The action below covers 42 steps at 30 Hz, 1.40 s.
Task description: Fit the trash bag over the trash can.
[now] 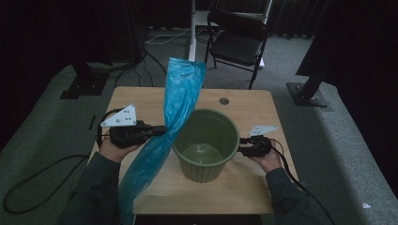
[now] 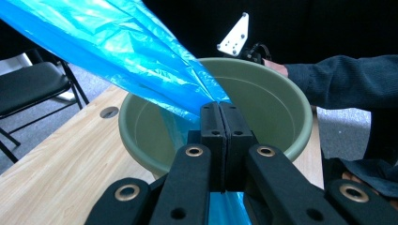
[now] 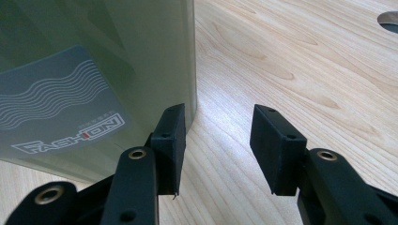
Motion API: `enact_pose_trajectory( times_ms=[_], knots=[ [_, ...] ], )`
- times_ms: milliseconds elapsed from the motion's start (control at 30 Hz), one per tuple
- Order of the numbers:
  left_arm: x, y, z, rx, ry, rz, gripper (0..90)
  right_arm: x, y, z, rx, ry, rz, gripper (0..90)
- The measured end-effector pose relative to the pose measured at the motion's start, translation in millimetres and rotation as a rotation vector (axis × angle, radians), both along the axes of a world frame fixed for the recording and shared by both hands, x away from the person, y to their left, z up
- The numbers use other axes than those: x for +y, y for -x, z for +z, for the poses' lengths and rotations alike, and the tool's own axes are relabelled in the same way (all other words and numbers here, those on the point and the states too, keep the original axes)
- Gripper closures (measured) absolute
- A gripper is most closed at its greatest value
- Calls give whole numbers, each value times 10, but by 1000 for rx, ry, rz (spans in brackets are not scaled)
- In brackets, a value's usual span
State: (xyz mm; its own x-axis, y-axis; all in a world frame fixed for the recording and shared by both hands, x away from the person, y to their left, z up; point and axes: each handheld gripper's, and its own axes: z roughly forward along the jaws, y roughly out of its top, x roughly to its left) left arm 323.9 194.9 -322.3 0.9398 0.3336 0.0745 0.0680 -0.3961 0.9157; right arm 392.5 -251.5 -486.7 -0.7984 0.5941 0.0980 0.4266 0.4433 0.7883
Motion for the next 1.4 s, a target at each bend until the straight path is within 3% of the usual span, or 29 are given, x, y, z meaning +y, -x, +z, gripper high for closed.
enact_pose_trajectory(
  times_ms=[233,600,967,1267,1400],
  knots=[
    [-79,-57,-50,32,-8,-32,891,0,-2,3,-2,1,0,550],
    [-410,-299,-339,117,-74,-50,884,-22,4,23,-9,-5,-5,549],
    [-548,-332,-452,157,-147,-67,872,-31,6,25,-10,-6,-9,548],
    [-507,-322,-385,141,-100,-53,663,-27,4,21,-9,-5,-6,549],
    [-506,-359,-344,138,-84,-21,602,-25,5,21,-8,-6,-6,549]
  ],
)
